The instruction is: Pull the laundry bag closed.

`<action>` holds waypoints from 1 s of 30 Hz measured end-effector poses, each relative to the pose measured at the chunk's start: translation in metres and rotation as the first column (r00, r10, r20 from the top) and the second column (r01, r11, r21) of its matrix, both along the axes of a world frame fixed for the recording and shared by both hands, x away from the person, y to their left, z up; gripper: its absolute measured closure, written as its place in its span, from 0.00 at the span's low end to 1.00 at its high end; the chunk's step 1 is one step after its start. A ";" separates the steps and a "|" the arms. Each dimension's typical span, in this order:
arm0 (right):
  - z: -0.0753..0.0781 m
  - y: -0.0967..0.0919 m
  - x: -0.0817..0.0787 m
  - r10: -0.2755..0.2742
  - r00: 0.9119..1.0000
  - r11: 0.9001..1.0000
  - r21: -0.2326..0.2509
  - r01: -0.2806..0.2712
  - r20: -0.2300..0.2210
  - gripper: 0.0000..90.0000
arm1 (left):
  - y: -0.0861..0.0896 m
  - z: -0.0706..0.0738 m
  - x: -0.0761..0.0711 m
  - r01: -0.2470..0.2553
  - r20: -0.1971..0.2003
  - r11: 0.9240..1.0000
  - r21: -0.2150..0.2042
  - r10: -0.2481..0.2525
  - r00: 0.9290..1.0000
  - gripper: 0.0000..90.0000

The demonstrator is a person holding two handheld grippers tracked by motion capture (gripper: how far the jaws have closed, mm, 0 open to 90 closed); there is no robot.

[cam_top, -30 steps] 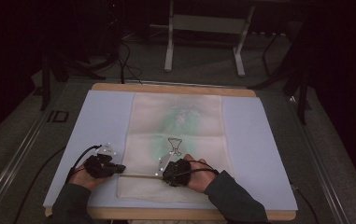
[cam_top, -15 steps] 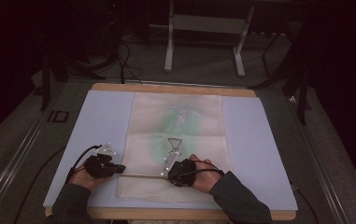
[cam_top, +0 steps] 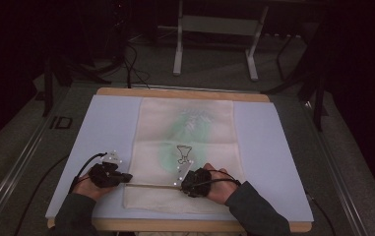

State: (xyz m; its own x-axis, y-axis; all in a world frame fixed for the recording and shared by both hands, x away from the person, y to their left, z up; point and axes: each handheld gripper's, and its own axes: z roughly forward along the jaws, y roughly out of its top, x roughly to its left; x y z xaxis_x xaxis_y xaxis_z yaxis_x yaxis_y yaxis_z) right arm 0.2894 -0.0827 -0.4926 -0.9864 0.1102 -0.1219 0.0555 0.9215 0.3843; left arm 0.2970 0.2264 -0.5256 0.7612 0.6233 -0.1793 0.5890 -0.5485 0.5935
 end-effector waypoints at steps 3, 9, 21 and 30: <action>0.001 -0.003 0.000 -0.002 1.000 1.000 0.004 0.002 0.000 0.91 | 0.000 0.000 0.000 -0.001 0.000 1.000 0.000 0.001 1.000 1.00; -0.001 -0.008 -0.001 -0.018 1.000 1.000 0.017 0.018 -0.004 0.91 | 0.000 0.000 0.000 -0.002 0.001 1.000 -0.001 0.002 1.000 1.00; -0.001 -0.020 -0.001 -0.034 0.999 0.999 0.020 0.034 -0.003 0.91 | 0.000 0.000 0.000 -0.002 0.001 1.000 0.001 0.002 1.000 1.00; 0.000 -0.027 -0.001 -0.050 0.999 0.998 0.023 0.051 -0.010 0.91 | 0.000 0.000 0.000 -0.003 0.001 1.000 0.000 0.003 1.000 1.00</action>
State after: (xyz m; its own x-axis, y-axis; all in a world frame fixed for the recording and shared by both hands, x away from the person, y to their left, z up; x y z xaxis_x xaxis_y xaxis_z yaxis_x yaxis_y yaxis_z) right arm 0.2882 -0.1097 -0.4931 -0.9806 0.1625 -0.1094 0.1054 0.9085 0.4045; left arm 0.2967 0.2260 -0.5256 0.7597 0.6253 -0.1784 0.5899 -0.5472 0.5939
